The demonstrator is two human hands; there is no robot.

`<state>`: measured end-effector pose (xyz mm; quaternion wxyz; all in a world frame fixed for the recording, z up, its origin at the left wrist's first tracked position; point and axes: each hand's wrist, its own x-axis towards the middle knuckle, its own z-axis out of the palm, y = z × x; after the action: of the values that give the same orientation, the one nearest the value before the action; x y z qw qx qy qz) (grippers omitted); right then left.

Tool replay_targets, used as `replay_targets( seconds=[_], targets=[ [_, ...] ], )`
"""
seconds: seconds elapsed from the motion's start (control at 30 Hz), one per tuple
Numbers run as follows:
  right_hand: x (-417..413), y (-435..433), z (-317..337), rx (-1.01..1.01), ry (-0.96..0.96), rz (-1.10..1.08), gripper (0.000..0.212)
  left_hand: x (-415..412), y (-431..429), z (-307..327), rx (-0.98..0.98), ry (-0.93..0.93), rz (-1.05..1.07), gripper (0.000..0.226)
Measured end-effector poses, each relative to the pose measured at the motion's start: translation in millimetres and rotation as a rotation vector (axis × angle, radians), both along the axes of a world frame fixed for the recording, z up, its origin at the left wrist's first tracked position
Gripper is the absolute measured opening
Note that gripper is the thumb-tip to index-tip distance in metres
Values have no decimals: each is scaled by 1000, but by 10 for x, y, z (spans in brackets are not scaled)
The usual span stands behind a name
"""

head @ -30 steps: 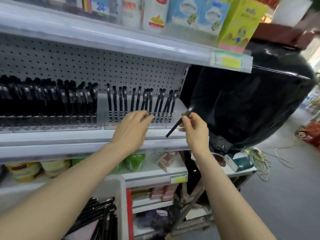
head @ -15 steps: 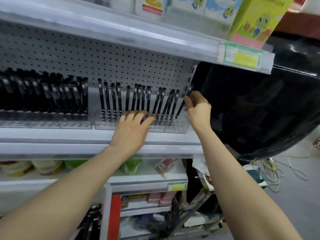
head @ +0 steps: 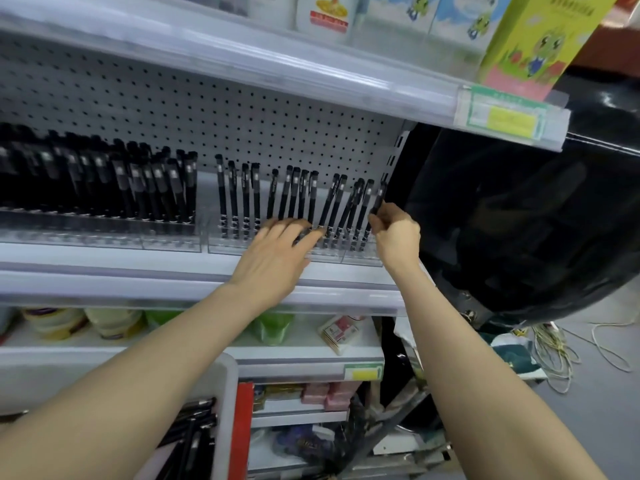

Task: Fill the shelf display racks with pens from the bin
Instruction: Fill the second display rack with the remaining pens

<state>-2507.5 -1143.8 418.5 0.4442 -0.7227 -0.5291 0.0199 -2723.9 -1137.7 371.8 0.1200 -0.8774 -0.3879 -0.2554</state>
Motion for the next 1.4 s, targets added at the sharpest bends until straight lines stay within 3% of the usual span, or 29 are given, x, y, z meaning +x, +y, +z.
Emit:
replay_targets(
  seconds=[0.13,0.23,0.37,0.53,0.7,0.87,1.0,1.17,1.4],
  targets=[
    [-102,-106,4,-60,-11,-62,31,-279,-169,0,-21,-73,-45,56],
    [-303,-256,-62,17,-23,-145,46,-613,-331,-32,-50,-150,-25,52],
    [-783,-533,-294,126,-3,-96,40,-1205,-566,-148,-67,-211,20,43],
    [-1677,-918,-666,120,-15,94,23,-2077,-821,-600,-172,-172,127,36],
    [-2525,-1237,-1010,21,49,285,14,-2598,-925,-1053,-266,-114,162,47],
    [-2951,-1426,-1398,-188,67,338,14,-2650,-942,-1198,-229,-133,157,43],
    [-2980,-1490,-1632,-449,-182,371,16,-2601,-972,-1234,-202,-178,168,42],
    [-2932,-1491,-1659,-607,-437,396,27,-2596,-975,-1237,-192,-189,161,42],
    [-2914,-1469,-1627,-555,-410,420,22,-2593,-1005,-1198,-210,-196,155,40]
  ],
)
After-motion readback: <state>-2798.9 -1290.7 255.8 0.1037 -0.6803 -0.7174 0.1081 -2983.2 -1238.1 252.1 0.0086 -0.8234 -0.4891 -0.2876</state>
